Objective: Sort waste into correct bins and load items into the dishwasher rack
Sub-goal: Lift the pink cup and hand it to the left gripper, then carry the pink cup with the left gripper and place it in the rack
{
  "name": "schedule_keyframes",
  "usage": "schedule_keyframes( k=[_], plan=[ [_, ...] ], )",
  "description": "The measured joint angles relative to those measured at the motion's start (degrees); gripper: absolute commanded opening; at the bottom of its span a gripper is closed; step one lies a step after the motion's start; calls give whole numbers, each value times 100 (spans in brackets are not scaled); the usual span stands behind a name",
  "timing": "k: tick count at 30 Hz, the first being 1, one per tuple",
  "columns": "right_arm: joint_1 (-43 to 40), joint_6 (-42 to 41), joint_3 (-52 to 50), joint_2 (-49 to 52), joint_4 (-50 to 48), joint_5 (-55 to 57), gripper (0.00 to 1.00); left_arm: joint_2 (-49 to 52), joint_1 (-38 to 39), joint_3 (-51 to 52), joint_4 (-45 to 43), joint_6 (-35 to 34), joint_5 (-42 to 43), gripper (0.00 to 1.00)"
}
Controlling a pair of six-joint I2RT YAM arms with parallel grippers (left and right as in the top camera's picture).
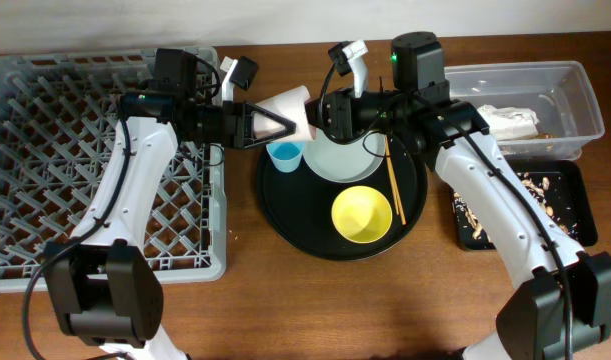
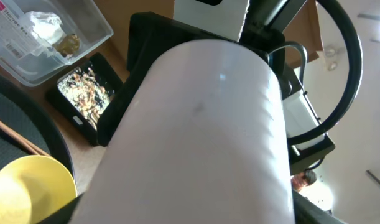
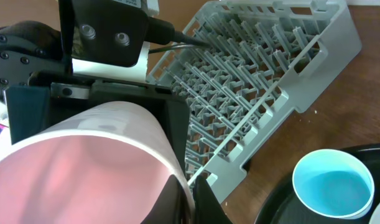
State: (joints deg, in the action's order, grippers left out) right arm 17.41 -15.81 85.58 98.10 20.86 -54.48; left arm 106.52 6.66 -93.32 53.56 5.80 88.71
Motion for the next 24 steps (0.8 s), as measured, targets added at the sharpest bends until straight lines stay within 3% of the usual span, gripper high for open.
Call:
schedule_keyframes(
  k=[6, 8, 13, 24],
  plan=[
    [2, -50, 13, 11, 345, 197, 13, 11, 74, 0, 20, -28, -181, 59],
    [0, -52, 20, 11, 420, 234, 20, 17, 83, 2, -24, -33, -214, 59],
    [28, -39, 28, 33, 557, 367, 25, 31, 138, 11, -245, -90, -323, 59],
    [52, -42, 28, 59, 573, 433, 29, 33, -136, 11, -343, -90, -317, 59]
  ],
)
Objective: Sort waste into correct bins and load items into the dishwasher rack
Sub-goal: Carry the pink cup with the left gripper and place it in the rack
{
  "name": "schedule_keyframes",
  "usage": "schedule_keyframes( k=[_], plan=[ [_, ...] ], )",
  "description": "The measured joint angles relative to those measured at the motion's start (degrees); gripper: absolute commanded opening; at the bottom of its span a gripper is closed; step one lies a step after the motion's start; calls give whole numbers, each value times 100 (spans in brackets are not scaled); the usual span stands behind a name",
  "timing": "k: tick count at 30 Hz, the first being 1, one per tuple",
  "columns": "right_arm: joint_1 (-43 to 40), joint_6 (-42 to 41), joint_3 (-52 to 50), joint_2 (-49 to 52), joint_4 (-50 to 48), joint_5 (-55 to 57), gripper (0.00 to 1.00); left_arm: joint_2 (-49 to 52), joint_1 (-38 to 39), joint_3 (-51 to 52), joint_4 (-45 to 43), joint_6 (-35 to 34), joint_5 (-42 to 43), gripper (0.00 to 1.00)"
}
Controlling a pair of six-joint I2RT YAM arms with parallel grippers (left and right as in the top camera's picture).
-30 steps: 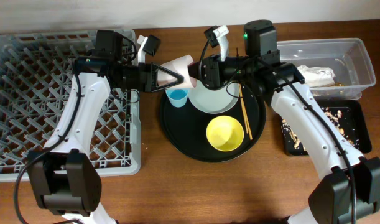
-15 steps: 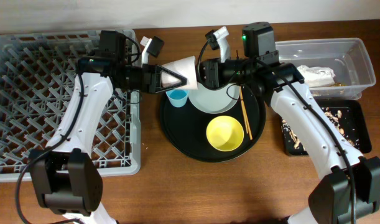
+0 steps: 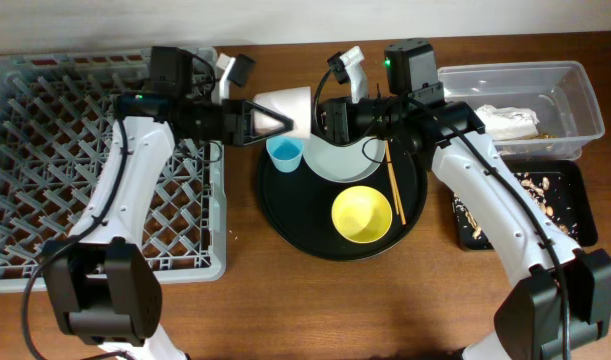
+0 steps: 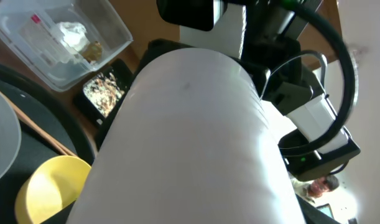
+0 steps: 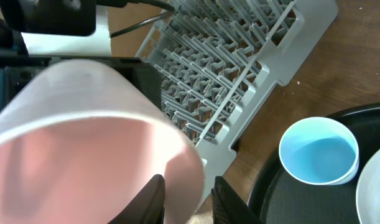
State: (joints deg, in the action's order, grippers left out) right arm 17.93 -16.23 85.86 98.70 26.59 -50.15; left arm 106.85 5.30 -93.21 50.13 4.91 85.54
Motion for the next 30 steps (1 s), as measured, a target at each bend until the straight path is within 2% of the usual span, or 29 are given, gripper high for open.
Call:
schedule_keyframes(
  k=[6, 11, 19, 26, 30],
  plan=[
    [-125, 7, 0, 0, 22, 35, 36, 0, -24, 0, -98, 2, 31, 59],
    [-664, 11, 26, -7, 26, -90, 43, 0, -24, -2, -293, 0, 210, 58],
    [-1207, 164, 81, -247, 811, -114, 49, 0, -101, -4, -592, 0, 190, 56],
    [-1757, 601, 92, -254, 1958, 247, 49, 0, -879, -343, -531, 0, -1093, 56],
    [-1764, 719, 92, -254, 2256, 678, 51, -63, -1152, -562, -39, 2, -2122, 56]
  ],
)
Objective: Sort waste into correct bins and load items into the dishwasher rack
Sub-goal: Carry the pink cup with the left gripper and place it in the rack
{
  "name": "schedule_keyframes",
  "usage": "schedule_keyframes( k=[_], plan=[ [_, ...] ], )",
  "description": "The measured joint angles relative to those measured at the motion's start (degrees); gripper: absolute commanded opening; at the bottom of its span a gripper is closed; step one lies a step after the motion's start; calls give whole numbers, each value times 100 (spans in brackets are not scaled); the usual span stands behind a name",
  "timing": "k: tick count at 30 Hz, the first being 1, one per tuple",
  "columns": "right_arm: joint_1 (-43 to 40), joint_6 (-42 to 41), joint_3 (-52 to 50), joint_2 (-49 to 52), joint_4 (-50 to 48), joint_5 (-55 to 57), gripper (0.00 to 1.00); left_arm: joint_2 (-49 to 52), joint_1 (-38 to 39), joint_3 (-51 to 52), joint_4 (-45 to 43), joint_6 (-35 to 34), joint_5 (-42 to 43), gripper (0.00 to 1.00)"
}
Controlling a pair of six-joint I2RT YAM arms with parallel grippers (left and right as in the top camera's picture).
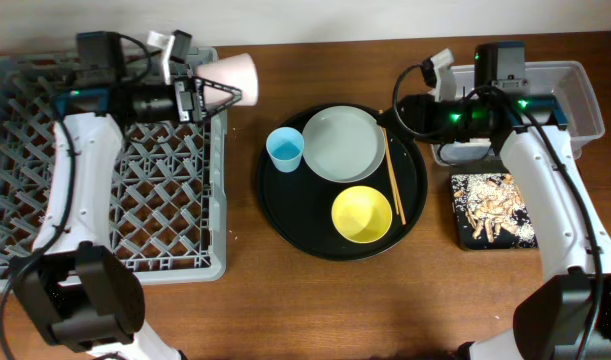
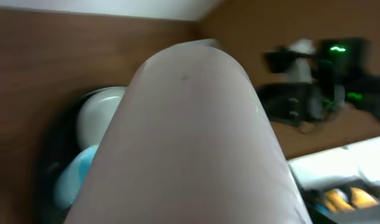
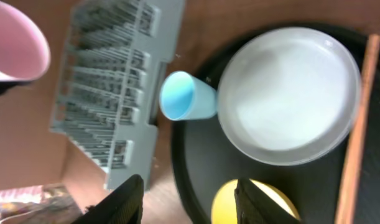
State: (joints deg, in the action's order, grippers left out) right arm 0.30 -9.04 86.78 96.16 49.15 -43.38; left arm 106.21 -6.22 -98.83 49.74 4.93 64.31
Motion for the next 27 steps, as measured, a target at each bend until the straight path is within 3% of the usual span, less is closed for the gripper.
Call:
schedule_keyframes(
  k=[11, 15, 27],
  plan=[
    [0, 52, 0, 0, 190, 857, 54, -1473, -177, -459, 2592, -68, -3847, 56],
    [0, 52, 0, 0, 293, 1003, 54, -1473, -168, -363, 3346, -374, -5038, 56],
    [0, 52, 0, 0, 326, 1169, 53, -1447, -11, 1659, 2601, -767, -5504, 56]
  ],
)
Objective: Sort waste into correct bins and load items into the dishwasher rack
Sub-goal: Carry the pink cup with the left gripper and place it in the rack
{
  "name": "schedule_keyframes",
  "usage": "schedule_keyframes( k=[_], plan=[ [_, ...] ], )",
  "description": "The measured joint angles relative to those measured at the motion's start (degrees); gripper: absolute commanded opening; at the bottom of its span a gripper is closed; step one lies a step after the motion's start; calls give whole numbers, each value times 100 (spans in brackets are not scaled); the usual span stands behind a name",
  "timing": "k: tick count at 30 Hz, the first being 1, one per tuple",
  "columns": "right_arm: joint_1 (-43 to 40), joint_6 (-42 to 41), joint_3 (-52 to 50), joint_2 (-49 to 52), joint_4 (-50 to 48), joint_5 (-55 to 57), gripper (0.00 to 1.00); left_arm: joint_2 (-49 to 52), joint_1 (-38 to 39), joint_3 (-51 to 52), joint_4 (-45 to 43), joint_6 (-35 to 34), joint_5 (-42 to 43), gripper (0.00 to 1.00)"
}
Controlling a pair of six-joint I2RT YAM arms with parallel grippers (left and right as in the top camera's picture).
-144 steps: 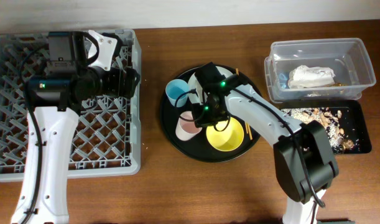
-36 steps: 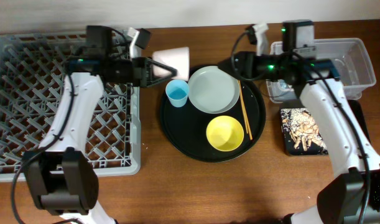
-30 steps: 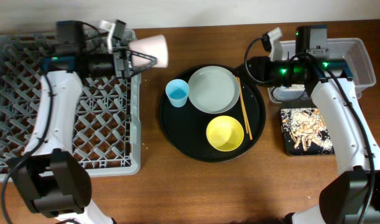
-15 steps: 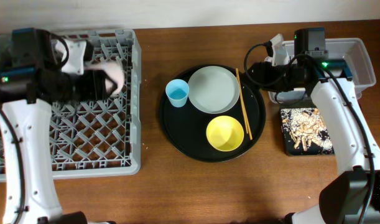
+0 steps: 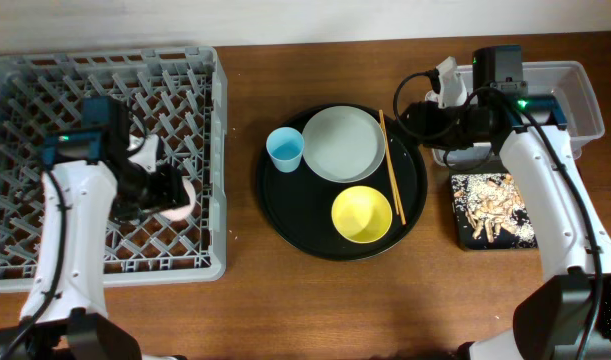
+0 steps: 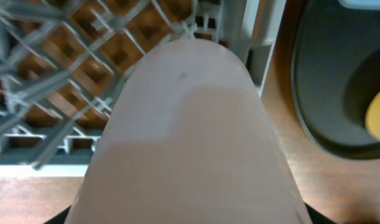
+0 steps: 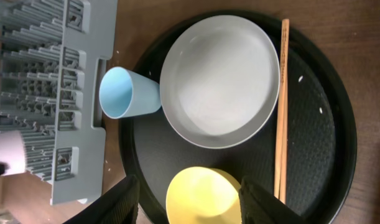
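Note:
A pink cup [image 5: 176,203] sits low over the near right part of the grey dishwasher rack [image 5: 45,90], with my left gripper [image 5: 163,192] shut on it. In the left wrist view the pink cup [image 6: 190,137] fills the frame and hides the fingers. My right gripper [image 5: 413,118] hangs open over the right edge of the black tray [image 5: 285,215], holding nothing; in its own view the right gripper [image 7: 188,182] is above the yellow bowl [image 7: 199,196]. On the tray lie a blue cup [image 5: 285,150], a grey plate [image 5: 343,143], the yellow bowl [image 5: 362,214] and chopsticks [image 5: 390,165].
A clear plastic bin [image 5: 570,95] with crumpled paper stands at the far right. In front of it is a black bin [image 5: 490,210] with food scraps. Bare wooden table [image 5: 315,300] lies in front of the tray.
My left gripper, still holding the pink cup, has gone from above the rack's far right corner to low over its near right part. The right arm has barely moved.
Both grippers first held the pink cup above the tray's far left edge. Then the right gripper was open and off it, the left one holding. Later the left held the cup over the rack's far corner with the right back near the clear bin; now the cup is low in the rack.

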State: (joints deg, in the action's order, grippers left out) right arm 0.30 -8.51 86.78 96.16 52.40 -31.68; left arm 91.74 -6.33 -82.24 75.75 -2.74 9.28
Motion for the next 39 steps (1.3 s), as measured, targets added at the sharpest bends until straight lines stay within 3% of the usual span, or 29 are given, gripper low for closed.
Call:
schedule_keyframes(
  k=[8, 18, 24, 35, 39],
  plan=[
    [0, 2, 0, 0, 85, 39, 53, 2, 181, 603, -448, -295, -660, 56],
    [0, 0, 0, 0, 131, 39, 53, 2, 479, 748, -1014, -356, -868, 56],
    [0, 0, 0, 0, 144, 42, 53, 2, 863, 756, -1036, -358, -977, 57],
    [0, -4, 0, 0, 164, 39, 53, 2, 874, 758, -907, -400, -1276, 57],
    [0, 0, 0, 0, 188, 42, 53, 2, 874, 835, -918, -435, -1276, 77]
  ],
)
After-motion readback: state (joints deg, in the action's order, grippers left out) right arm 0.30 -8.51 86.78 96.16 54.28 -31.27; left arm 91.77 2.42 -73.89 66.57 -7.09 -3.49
